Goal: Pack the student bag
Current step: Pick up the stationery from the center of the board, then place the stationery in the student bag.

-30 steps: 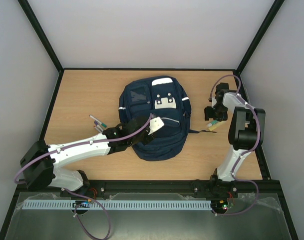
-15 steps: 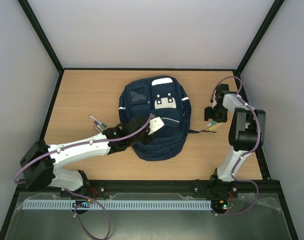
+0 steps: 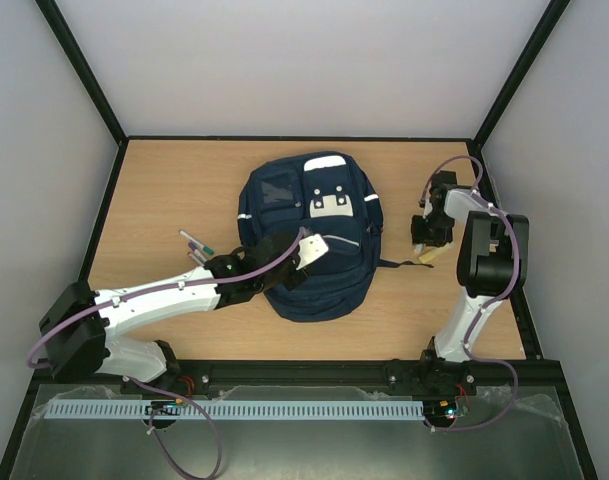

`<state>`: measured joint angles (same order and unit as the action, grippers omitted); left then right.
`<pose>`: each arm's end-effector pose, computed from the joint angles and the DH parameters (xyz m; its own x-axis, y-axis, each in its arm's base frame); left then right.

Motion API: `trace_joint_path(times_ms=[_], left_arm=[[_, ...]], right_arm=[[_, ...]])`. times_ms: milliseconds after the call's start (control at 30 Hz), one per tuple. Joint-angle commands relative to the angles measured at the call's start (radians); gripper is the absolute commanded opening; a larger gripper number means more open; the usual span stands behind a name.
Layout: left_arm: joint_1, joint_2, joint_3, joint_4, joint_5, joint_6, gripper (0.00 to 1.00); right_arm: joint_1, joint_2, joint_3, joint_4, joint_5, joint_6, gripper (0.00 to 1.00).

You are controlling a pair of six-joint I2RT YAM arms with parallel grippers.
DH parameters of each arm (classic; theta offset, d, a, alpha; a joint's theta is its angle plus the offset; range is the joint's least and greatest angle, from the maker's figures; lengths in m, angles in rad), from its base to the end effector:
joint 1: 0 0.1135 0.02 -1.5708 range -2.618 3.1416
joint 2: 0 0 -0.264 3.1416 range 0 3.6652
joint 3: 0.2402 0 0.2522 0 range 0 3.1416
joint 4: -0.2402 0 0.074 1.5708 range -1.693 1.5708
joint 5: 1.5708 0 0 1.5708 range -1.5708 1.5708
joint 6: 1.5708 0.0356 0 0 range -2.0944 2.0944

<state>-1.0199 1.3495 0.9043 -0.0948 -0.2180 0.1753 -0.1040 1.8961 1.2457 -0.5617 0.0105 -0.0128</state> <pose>0.1648 -0.2535 0.2638 -0.1368 0.5481 -0.8252 0.7705 0.5825 0.2591 0.3721 -0.0392 0.1605 -0.9326 0.0845 -0.3509 0.0956 0.9953 -0.0143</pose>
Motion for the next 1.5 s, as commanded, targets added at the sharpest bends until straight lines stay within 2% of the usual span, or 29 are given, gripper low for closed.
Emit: trace_joint_path(times_ms=[0, 233, 433, 633, 800, 1067, 1267, 1467], left_arm=[[-0.005, -0.050, 0.041, 0.035, 0.023, -0.013, 0.09], [-0.005, -0.046, 0.042, 0.034, 0.026, -0.013, 0.10], [-0.005, -0.043, 0.041, 0.035, 0.024, -0.017, 0.10], [-0.001, -0.057, 0.038, 0.036, 0.026, -0.024, 0.10], [0.018, -0.072, 0.030, 0.043, 0.069, -0.044, 0.10], [0.103, -0.072, 0.035, 0.054, 0.238, -0.092, 0.10], [0.189, -0.086, 0.025, 0.093, 0.383, -0.135, 0.10], [0.254, -0.071, 0.022, 0.121, 0.494, -0.175, 0.11]], right_arm=[[-0.003, 0.029, -0.024, -0.012, -0.057, -0.019, 0.32], [-0.003, -0.035, -0.081, -0.020, -0.087, -0.095, 0.18], [0.008, -0.255, -0.185, -0.031, -0.221, -0.187, 0.06], [0.121, -0.533, -0.235, -0.135, -0.386, -0.383, 0.03], [0.260, -0.746, -0.277, -0.186, -0.463, -0.500, 0.01], [0.632, -0.922, -0.375, -0.127, -0.291, -0.628, 0.01], [0.799, -0.872, -0.347, -0.100, -0.106, -0.726, 0.01], [0.917, -0.772, -0.349, 0.122, 0.183, -0.794, 0.01]])
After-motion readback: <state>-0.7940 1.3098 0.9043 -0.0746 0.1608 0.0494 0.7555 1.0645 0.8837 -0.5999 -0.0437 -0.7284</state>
